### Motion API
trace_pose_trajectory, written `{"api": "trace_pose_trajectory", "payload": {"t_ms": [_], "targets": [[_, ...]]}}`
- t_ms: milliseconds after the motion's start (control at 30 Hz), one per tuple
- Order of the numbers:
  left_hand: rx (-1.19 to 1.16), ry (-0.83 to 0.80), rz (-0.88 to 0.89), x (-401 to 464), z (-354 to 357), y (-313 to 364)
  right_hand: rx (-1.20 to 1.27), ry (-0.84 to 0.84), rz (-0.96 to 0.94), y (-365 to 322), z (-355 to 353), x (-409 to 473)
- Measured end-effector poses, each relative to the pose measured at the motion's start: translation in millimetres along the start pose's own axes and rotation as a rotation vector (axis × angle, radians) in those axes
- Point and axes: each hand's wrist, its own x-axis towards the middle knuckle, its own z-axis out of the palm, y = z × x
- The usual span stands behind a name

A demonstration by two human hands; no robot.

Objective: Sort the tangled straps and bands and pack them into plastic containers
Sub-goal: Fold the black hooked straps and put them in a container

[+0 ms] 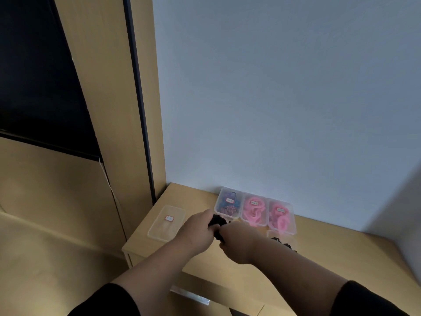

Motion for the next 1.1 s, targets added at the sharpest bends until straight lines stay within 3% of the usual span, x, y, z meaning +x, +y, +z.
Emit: {"api": "trace_pose_trajectory", "payload": {"t_ms": [233,333,500,633,767,867,1100], "targets": [[0.059,-0.386,0.078,-4.6,-7.0,-3.7,-0.123,-0.033,-0.104,15.6,-37.5,-2.7],[-0.211,-0.477,0.049,-13.2,-9.8,-10.3,0.045,-0.038,-0.141,34.3,-41.3,-1.3],[-0.808,-0.563,0.058,-28.4,-10.5,-11.3,0.608,0.024,-0.254,56.5,-37.0,-5.0],[-1.119,-0.507,0.081,-34.1,-5.7,-5.1,0.836,0.124,-0.232,56.8,-18.5,-5.3],[-1.292,-0.288,0.017,-32.4,2.2,3.7,1.000,0.216,-0.101,41.3,0.0,-0.7],[-1.294,-0.131,-0.056,-29.4,4.9,6.9,0.976,0.218,-0.001,32.1,12.2,2.4],[-1.135,0.034,-0.119,-23.2,5.9,11.1,0.976,0.250,0.101,22.1,23.7,5.5]]}}
